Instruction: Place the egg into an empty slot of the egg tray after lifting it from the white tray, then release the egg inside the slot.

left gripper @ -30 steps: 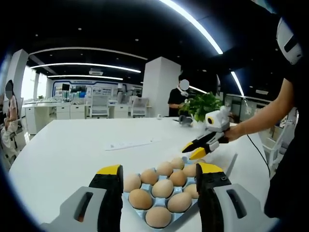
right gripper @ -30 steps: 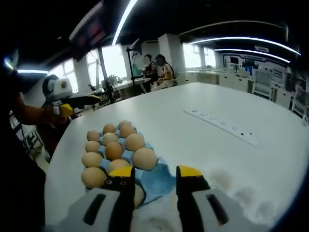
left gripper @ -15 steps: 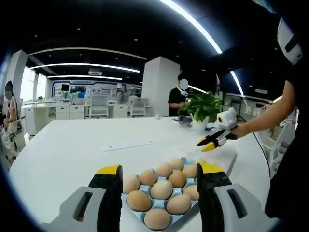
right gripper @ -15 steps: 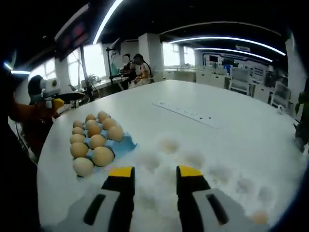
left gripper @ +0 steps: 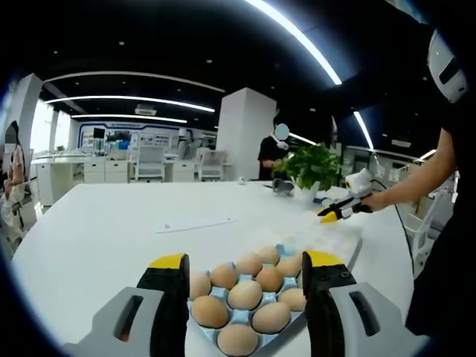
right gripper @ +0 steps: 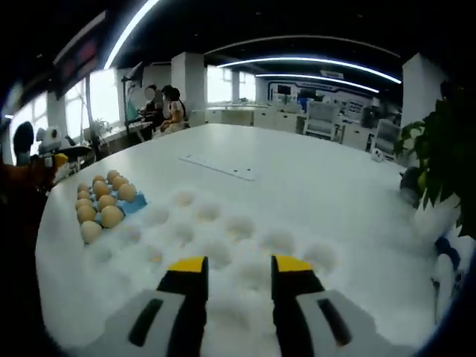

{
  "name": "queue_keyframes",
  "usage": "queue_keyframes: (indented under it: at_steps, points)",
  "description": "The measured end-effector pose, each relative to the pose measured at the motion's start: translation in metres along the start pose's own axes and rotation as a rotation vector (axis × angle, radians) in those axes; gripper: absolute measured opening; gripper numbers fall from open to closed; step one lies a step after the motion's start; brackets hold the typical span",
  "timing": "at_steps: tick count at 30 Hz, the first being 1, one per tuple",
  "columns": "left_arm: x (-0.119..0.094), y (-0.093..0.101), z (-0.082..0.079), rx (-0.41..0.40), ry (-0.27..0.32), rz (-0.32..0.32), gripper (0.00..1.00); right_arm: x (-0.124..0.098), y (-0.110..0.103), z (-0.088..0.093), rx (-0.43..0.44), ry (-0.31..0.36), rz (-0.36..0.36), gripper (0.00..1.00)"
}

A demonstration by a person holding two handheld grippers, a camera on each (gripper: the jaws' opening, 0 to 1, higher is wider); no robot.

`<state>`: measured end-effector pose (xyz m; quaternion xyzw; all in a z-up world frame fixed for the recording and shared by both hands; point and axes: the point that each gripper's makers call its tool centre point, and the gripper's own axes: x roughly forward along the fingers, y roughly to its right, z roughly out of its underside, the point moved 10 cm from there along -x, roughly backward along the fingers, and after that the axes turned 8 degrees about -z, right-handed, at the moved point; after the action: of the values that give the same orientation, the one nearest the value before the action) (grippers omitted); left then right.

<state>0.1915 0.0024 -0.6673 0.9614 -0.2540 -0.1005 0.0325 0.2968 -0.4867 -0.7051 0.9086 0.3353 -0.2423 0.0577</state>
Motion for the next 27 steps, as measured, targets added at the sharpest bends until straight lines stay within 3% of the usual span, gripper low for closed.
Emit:
queue_keyframes:
  at_steps: [6, 9, 20, 21, 27]
  points:
    - [0.0, 0.002, -0.001, 0.003, -0.001, 0.007, 0.61, -0.015, 0.018, 0.004, 0.07, 0.054, 0.099, 0.33]
    - [0.001, 0.002, 0.0, 0.005, -0.007, 0.012, 0.6, -0.019, 0.023, 0.01, 0.075, 0.033, 0.134, 0.33]
    - [0.0, 0.001, -0.002, 0.003, 0.004, 0.002, 0.59, -0.012, 0.025, 0.024, 0.141, -0.027, 0.154, 0.3]
    - [-0.001, 0.001, -0.001, 0.003, 0.002, 0.001, 0.59, -0.012, 0.028, 0.022, 0.076, -0.015, 0.161, 0.3]
    - [-0.002, -0.001, 0.002, -0.006, -0.007, -0.002, 0.58, -0.007, 0.029, 0.023, 0.096, -0.022, 0.162, 0.27]
